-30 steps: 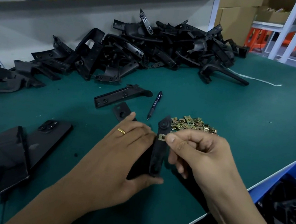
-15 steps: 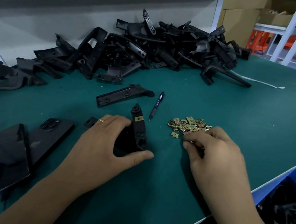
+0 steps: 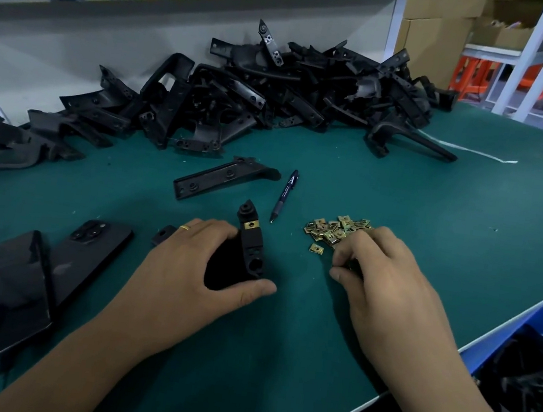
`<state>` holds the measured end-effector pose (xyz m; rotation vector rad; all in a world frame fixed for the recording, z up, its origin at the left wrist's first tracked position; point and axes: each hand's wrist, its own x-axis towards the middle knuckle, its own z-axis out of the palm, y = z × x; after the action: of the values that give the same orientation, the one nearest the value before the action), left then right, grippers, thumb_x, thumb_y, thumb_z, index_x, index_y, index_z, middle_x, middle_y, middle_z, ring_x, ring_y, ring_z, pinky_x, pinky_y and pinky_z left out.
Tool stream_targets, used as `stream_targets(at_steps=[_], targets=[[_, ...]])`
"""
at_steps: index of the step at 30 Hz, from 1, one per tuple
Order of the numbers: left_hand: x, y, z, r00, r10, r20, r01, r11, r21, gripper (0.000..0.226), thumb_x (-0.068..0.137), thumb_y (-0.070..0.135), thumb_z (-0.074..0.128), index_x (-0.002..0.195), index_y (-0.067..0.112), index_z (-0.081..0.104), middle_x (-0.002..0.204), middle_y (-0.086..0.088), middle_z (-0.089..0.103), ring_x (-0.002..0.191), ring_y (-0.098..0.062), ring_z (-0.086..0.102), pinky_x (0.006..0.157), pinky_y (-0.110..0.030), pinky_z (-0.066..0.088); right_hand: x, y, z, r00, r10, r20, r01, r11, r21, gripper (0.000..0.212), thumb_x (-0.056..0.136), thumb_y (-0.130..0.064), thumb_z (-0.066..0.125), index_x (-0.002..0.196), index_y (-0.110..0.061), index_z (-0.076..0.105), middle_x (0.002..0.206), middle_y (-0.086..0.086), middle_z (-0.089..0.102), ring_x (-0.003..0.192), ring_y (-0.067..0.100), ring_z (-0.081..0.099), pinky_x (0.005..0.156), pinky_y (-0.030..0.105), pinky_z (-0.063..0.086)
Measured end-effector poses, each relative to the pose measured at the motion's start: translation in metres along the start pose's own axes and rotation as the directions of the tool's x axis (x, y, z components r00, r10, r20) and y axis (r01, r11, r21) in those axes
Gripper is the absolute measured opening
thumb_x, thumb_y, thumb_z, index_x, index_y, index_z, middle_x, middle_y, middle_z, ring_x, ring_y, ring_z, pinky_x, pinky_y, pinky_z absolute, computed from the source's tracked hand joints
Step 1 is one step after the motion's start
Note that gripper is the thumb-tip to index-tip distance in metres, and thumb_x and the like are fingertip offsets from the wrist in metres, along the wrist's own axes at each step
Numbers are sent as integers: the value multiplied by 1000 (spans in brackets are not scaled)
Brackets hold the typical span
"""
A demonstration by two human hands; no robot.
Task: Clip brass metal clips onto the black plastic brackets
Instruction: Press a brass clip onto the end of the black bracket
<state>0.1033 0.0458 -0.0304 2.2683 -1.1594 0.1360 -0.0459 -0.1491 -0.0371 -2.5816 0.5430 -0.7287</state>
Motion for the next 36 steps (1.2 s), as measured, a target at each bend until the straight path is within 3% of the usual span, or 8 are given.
stream_targets(at_steps=[5,12,14,18,23,25,28,36], targets=[[0,-1,1,1000,-18,10,18,1000,-3,67,69,94,52,106,38,58,98,26,55,101,0,53,82,-20,43,3,8,2,998,62,5,-61,968,242,33,89,-12,76,100,-31,53,88,-19,60,86,6,56,76,28,47],[-1,-2,1,1000,-15,13,15,1000,-5,65,69,96,51,104,41,55,103,28,53,102,0,53,81,-18,41,3,10,3,990,116,-78,-75,914,398,37,80,-11,86,96,-36,64,89,-21,68,90,3,65,77,7,45],[-1,-1,1,1000,-3,8,3,1000,-6,64,69,95,52,104,41,55,103,28,53,101,-1,53,80,-19,41,4,10,2,983,160,-95,-82,833,548,33,80,-6,86,92,-34,71,87,-16,73,84,6,70,78,12,52],[-3,6,1,996,88,-32,-88,996,8,58,74,88,59,107,40,54,104,28,52,101,-1,53,81,-18,42,4,0,2,978,208,-30,-84,514,854,24,77,-1,86,86,-20,75,77,7,76,67,25,73,64,33,62],[-1,13,2,978,179,-103,-179,984,7,61,77,72,69,115,24,61,104,22,53,101,-6,54,100,-20,41,1,-14,11,990,138,29,-81,384,920,9,80,-7,79,88,-11,79,74,14,75,65,28,74,61,30,60],[0,14,2,972,200,-120,-198,980,28,63,77,69,70,116,20,62,105,18,56,102,-8,54,111,-30,40,1,-17,12,995,72,70,-90,342,935,13,84,-7,72,96,-7,77,78,14,76,69,26,75,64,27,60],[1,15,0,972,189,-137,-185,982,42,65,77,67,69,115,14,64,106,13,59,102,-13,54,108,-43,45,-1,-20,12,993,-19,118,-102,369,924,15,93,0,64,103,-5,75,82,11,75,72,22,74,68,24,59],[1,12,-1,965,220,-141,-211,974,80,66,78,68,72,117,16,64,114,11,63,113,-11,57,120,-38,34,0,-20,7,983,-18,182,-147,513,846,19,99,-16,64,82,-15,73,67,6,68,59,15,62,57,26,50]])
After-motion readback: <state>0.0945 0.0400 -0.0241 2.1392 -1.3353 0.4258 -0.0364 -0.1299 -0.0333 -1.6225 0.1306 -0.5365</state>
